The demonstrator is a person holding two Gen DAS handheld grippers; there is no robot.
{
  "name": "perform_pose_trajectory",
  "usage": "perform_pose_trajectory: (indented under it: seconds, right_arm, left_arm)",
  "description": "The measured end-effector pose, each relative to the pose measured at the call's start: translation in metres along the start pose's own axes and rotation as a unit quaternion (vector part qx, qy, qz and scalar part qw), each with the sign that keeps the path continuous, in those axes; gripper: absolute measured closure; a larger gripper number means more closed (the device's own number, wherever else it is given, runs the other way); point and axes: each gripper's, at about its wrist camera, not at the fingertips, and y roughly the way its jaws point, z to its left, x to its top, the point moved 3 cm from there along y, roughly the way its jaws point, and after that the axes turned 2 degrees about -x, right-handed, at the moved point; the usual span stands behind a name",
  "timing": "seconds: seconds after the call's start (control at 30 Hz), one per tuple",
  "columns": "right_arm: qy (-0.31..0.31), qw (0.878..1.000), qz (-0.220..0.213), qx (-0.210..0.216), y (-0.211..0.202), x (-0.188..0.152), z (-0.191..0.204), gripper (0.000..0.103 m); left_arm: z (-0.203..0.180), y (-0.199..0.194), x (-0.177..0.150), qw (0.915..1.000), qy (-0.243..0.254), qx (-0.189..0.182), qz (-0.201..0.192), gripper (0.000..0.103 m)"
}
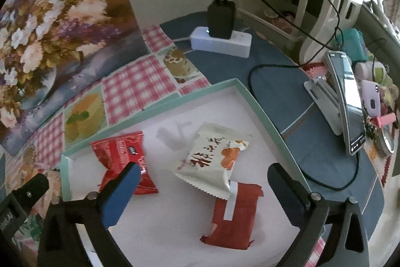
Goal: Organize snacks
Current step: 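Carry both packets over the white tray while both tools open to drop them, then move both open tools back from the tray toward the snack pile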
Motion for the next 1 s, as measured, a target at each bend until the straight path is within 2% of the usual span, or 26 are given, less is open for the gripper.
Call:
perform_pose_trajectory:
  seconds: [0.27, 0.5, 0.73, 1.0]
  right_arm:
    - [-0.017, 0.999, -0.020, 0.035, -0.024, -0.005, 0.027, 0.000]
    - [-0.056, 0.995, -0.033, 0.074, -0.054, -0.022, 0.068, 0.000]
    - [-0.099, 0.989, -0.049, 0.094, -0.076, -0.041, 0.108, 0.000]
    - [-0.124, 0.981, -0.049, 0.142, -0.091, -0.064, 0.156, 0.000]
  left_arm:
    - [0.050, -0.022, 0.004, 0.9990, -0.027, 0.031, -0.017, 0.004]
    - [0.101, -0.048, 0.002, 0.9960, -0.058, 0.059, -0.034, 0.004]
    - [0.164, -0.080, -0.004, 0.9884, -0.108, 0.089, -0.060, 0.004]
    - [0.227, -0.098, -0.016, 0.9783, -0.161, 0.110, -0.071, 0.004]
